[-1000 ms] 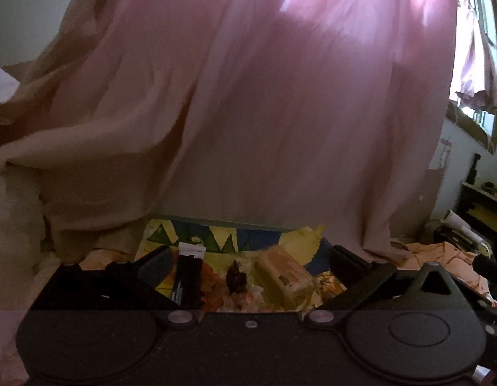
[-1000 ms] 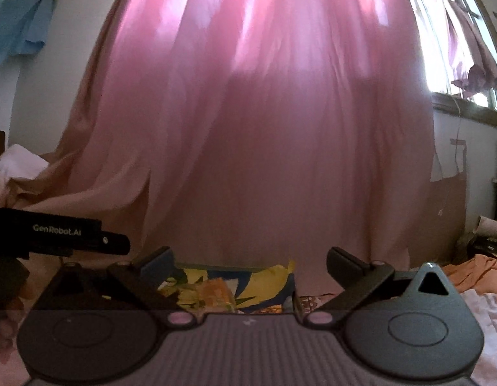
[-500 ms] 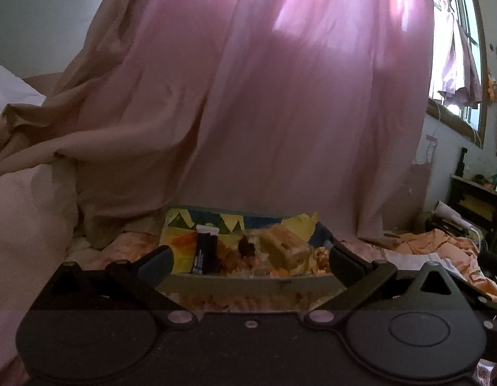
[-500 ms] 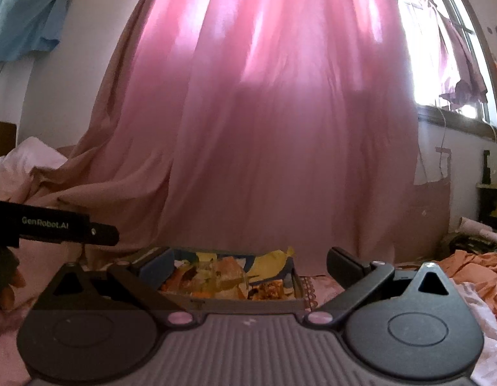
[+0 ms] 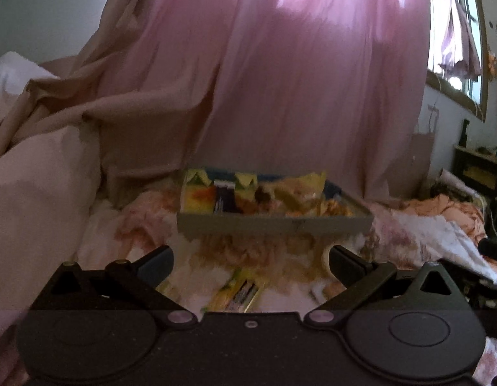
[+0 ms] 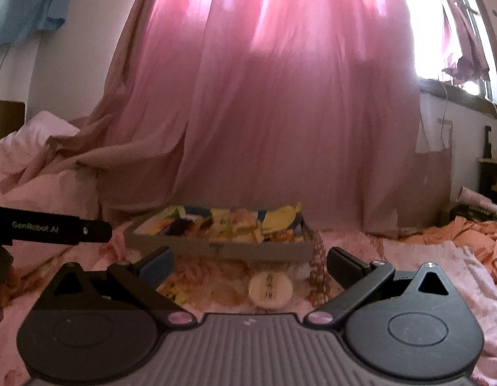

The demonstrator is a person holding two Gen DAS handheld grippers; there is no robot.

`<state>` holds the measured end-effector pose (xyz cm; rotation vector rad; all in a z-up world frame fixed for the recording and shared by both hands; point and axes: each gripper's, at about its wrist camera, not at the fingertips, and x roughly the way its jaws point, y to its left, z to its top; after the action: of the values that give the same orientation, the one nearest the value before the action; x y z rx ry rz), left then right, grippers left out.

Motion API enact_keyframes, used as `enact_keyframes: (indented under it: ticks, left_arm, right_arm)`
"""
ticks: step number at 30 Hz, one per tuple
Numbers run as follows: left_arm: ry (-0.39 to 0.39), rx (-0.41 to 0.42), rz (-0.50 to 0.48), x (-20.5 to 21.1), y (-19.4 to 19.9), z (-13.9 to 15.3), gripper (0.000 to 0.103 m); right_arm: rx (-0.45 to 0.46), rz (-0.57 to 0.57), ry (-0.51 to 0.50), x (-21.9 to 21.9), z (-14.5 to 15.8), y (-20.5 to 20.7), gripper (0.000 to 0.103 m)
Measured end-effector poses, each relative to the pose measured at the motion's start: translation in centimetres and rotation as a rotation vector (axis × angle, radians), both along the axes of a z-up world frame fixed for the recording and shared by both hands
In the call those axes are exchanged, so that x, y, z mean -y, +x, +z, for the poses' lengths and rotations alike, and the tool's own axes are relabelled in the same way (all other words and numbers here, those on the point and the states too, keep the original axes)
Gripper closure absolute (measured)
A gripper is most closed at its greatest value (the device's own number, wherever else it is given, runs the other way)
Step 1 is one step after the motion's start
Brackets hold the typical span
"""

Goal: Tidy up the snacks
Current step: 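Withdraw both open tools from the box toward the remaining snacks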

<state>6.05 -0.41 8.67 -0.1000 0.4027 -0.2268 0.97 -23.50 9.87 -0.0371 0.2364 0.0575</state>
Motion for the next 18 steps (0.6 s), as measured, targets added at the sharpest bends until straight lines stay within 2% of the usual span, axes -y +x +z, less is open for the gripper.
enact_keyframes:
  ticks: [12, 18]
  left_arm:
    - [0.086, -0.121, -0.034, -0.3, -1.2, -3.7, 0.001]
    - [0.117, -0.167, -0.039, -0.2, -0.8, -4.6, 0.001]
  right_arm:
    - [-0.204, 0.01, -0.005, -1.0, -3.0, 0.1, 0.0]
    - [-0.271, 0.016, -0.003, -1.1, -4.2, 0.6, 0.0]
